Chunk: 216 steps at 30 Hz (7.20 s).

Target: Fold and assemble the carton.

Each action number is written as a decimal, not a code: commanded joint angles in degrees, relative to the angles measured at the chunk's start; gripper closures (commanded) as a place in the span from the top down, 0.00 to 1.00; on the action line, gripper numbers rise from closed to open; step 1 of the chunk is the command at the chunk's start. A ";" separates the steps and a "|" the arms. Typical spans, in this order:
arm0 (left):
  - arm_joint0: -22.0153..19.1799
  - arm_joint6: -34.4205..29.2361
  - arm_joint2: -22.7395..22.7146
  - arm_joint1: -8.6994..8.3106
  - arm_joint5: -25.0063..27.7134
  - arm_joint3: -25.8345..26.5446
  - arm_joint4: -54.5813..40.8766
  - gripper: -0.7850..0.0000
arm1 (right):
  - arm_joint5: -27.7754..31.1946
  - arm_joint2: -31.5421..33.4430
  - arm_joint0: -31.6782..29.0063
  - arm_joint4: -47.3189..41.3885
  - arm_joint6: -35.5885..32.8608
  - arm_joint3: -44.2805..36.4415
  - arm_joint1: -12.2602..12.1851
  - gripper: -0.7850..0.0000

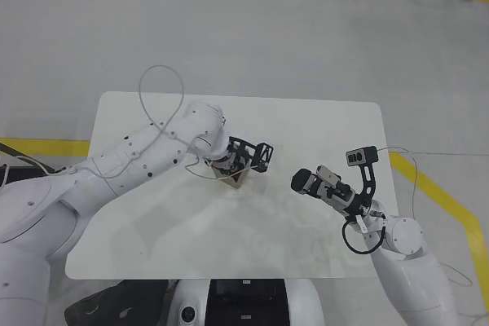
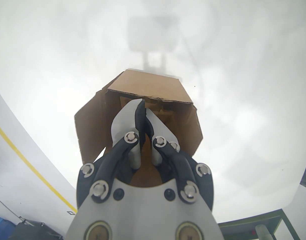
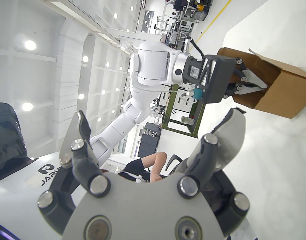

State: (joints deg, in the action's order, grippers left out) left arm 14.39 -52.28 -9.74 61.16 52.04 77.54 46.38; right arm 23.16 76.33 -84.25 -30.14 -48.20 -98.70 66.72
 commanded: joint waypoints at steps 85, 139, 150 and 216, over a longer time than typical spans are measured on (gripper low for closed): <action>2.48 -16.51 0.00 14.92 -16.54 -17.67 -5.83 0.00 | 0.00 0.00 0.00 0.00 0.00 0.00 0.00 1.00; 1.16 -14.92 -0.19 16.25 -14.96 -22.39 -3.99 0.00 | 0.00 0.00 0.00 0.00 0.00 0.00 0.00 1.00; 2.09 -13.52 0.00 17.45 -13.56 -24.93 -2.52 0.00 | 0.00 0.00 0.00 0.00 0.00 0.00 0.00 1.00; 37.01 52.60 -58.77 -13.72 5.96 20.05 47.92 1.00 | 0.00 0.00 0.00 0.00 0.00 0.00 0.00 1.00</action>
State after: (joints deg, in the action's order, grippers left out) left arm 51.60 -1.66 -68.77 47.84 58.01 98.27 92.56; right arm 23.16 76.33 -84.25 -30.14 -48.20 -98.70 66.72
